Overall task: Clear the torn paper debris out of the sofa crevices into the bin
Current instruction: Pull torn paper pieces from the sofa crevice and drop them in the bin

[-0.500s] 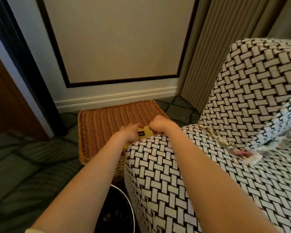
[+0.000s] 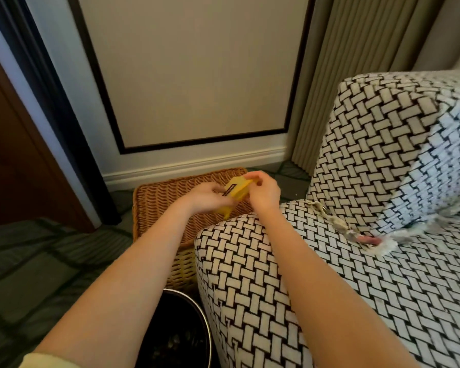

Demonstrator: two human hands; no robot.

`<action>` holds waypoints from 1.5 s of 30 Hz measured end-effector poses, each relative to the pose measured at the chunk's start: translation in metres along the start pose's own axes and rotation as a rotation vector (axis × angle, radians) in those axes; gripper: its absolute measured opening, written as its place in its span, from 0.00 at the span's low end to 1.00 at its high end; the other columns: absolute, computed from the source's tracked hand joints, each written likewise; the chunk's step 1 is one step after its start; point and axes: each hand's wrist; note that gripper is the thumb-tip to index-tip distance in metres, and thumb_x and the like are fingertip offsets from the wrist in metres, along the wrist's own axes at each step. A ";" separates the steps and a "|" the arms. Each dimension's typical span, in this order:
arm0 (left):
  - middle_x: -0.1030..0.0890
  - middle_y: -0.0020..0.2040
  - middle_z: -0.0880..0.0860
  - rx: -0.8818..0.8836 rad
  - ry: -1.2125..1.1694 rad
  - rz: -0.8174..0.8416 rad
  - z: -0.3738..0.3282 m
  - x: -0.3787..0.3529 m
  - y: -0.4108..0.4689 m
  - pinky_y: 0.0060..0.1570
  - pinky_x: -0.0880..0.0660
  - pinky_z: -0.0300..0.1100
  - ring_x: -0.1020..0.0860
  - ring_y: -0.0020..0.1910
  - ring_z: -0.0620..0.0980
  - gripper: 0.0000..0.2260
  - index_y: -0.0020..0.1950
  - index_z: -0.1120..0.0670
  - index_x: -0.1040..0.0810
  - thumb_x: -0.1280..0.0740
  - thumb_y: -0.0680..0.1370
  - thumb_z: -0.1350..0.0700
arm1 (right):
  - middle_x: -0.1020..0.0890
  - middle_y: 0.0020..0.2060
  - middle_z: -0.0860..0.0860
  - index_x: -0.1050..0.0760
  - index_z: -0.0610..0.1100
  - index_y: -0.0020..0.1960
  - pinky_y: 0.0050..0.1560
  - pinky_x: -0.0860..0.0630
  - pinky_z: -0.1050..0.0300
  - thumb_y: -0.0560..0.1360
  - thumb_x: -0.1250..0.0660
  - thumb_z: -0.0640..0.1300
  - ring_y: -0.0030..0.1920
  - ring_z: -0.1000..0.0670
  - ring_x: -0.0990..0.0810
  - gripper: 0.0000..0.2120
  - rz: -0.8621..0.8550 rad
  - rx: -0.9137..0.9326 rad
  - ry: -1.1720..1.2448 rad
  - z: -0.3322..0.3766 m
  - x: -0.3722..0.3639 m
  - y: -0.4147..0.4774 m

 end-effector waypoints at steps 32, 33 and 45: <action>0.24 0.59 0.56 -0.269 0.195 -0.073 -0.145 -0.128 -0.009 0.53 0.29 0.44 0.26 0.59 0.55 0.21 0.61 0.59 0.30 0.29 0.72 0.56 | 0.20 0.43 0.51 0.25 0.51 0.57 0.38 0.27 0.58 0.78 0.43 0.52 0.41 0.52 0.24 0.12 -0.002 0.180 -0.984 -0.026 0.185 -0.084; 0.23 0.57 0.56 -0.287 0.238 -0.093 -0.145 -0.128 -0.009 0.51 0.29 0.43 0.25 0.57 0.55 0.19 0.59 0.59 0.29 0.29 0.72 0.56 | 0.20 0.44 0.50 0.25 0.50 0.57 0.39 0.27 0.57 0.79 0.44 0.53 0.43 0.51 0.23 0.13 -0.013 0.172 -1.008 -0.027 0.182 -0.082; 0.20 0.52 0.56 -0.362 0.247 -0.190 -0.138 -0.132 -0.002 0.45 0.32 0.43 0.24 0.52 0.55 0.11 0.44 0.54 0.30 0.28 0.71 0.54 | 0.27 0.29 0.50 0.29 0.41 0.39 0.23 0.34 0.67 0.78 0.43 0.42 0.25 0.55 0.31 0.11 -0.179 -0.196 0.121 -0.018 0.190 -0.088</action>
Point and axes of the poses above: each hand's wrist, its own y-axis towards the middle knuckle, its own x-axis out of the back of the hand, z = x × y
